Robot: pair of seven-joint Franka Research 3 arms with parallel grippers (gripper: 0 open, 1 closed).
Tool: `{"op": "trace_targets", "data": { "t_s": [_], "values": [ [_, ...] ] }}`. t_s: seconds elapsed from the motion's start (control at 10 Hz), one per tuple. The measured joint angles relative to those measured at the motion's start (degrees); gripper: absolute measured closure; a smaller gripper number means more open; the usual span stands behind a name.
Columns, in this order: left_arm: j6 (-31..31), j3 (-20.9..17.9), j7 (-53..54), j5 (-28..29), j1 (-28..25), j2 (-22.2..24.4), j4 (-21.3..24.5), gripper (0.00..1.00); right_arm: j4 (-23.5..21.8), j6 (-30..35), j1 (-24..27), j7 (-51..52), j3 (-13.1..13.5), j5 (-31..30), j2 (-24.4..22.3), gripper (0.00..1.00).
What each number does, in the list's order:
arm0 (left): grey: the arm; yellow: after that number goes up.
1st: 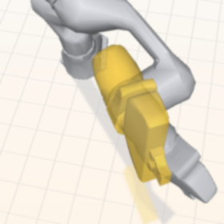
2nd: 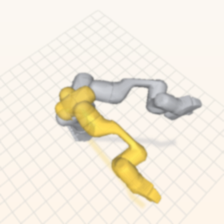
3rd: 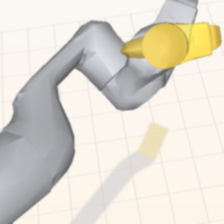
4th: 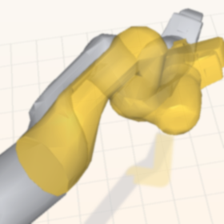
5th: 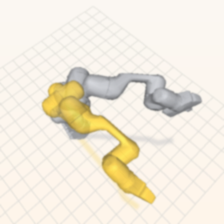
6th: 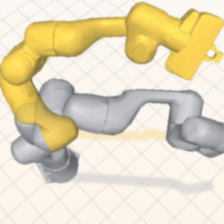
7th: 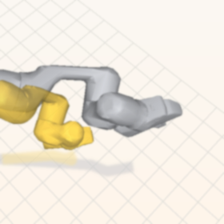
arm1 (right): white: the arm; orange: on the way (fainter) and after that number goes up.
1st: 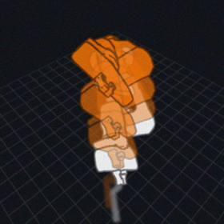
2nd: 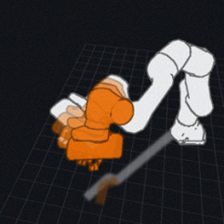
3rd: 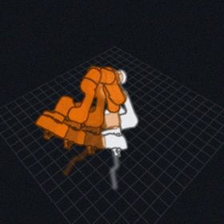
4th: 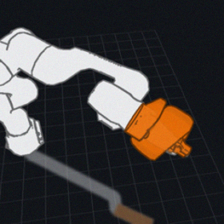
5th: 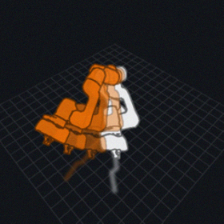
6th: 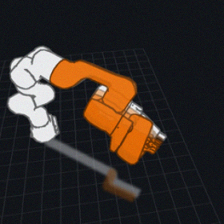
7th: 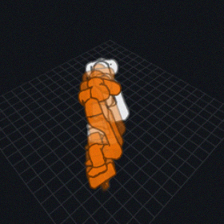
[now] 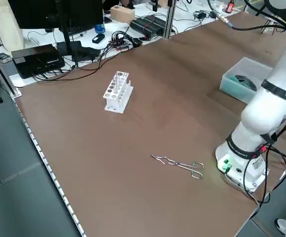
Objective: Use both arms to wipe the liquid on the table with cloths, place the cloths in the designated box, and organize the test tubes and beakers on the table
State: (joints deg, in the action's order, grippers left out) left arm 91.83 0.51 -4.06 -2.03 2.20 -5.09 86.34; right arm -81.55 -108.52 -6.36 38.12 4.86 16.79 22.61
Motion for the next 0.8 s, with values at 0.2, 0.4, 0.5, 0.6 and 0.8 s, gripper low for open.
{"op": "trace_targets", "data": {
  "t_s": [0.2, 0.4, 0.5, 0.6, 0.8],
  "values": [
    [0.0, 0.0, 0.0, 0.0, 0.0, -0.1, 0.0, 0.02, -4.8, 0.0, -0.3, -8.1, 0.1, -8.1, -7.6, 0.0],
    [0.0, 0.0, 0.0, 0.0, 0.0, -0.1, 0.0, 0.02, -7.2, 2.8, -0.3, -15.6, 0.6, -10.9, -13.5, 0.0],
    [0.0, 0.0, 0.0, 0.0, -0.1, -0.1, 0.0, 0.02, -7.0, 6.6, -0.3, -18.7, 0.8, -12.3, -15.7, 0.0],
    [0.0, 0.0, 0.0, 0.0, -0.1, -0.1, 0.0, 0.02, -6.2, 10.4, -0.2, -20.4, 0.9, -13.5, -17.4, 0.0],
    [0.0, -0.1, 0.1, 0.0, -0.2, -0.2, -0.1, 0.02, -2.3, 16.1, -0.2, -24.4, 0.9, -16.0, -18.7, 0.0]
  ]
}}
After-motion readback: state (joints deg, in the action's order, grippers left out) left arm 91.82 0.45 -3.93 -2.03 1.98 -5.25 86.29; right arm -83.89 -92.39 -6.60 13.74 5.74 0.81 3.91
